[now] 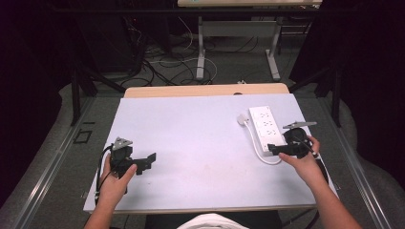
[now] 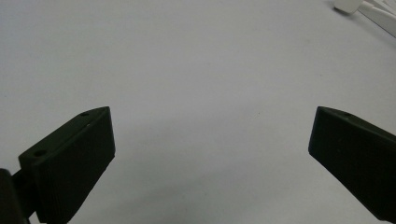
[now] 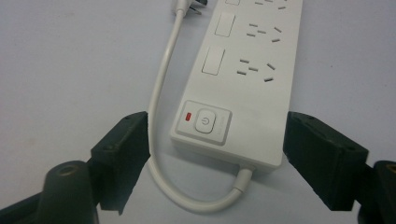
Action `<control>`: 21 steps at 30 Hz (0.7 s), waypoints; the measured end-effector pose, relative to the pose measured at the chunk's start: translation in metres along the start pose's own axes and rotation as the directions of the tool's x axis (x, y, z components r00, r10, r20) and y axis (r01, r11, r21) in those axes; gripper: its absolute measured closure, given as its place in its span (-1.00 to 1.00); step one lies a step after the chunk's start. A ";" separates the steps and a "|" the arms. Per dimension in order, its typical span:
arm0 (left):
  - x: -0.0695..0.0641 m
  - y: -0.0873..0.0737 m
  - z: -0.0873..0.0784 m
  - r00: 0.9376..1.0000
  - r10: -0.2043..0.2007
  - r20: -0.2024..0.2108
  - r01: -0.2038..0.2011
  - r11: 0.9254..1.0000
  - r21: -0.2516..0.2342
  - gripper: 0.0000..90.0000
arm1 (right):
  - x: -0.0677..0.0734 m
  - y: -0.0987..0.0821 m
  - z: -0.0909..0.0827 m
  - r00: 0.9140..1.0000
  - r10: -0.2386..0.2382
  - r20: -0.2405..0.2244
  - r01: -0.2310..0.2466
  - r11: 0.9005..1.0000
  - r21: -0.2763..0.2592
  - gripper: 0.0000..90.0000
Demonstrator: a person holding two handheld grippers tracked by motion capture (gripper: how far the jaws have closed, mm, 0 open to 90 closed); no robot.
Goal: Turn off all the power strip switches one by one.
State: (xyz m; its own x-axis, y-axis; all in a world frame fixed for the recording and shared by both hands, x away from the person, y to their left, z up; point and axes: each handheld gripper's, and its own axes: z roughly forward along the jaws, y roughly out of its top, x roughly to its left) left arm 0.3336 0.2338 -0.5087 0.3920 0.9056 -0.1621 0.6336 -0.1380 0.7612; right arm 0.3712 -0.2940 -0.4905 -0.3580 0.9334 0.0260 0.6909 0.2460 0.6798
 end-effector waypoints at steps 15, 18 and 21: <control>-0.001 -0.002 0.002 1.000 -0.004 0.000 0.004 1.000 -0.004 -0.99 | 0.002 0.018 0.014 0.997 0.080 -0.004 -0.079 0.991 0.106 -0.30; 0.000 -0.002 0.001 1.000 -0.003 0.002 0.003 1.000 0.005 -0.99 | 0.003 0.020 0.016 0.994 0.111 0.005 -0.111 0.985 0.133 -0.30; 0.000 -0.002 0.001 1.000 -0.002 0.003 0.002 1.000 0.003 -0.99 | 0.004 0.023 0.019 0.991 0.134 0.014 -0.135 0.980 0.149 -0.21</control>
State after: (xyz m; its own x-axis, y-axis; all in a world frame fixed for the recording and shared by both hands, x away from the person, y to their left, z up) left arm 0.3334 0.2335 -0.5110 0.3925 0.9048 -0.1655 0.6364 -0.1372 0.7591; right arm 0.3971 -0.2794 -0.4887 -0.2529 0.9616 0.1067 0.8188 0.1540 0.5530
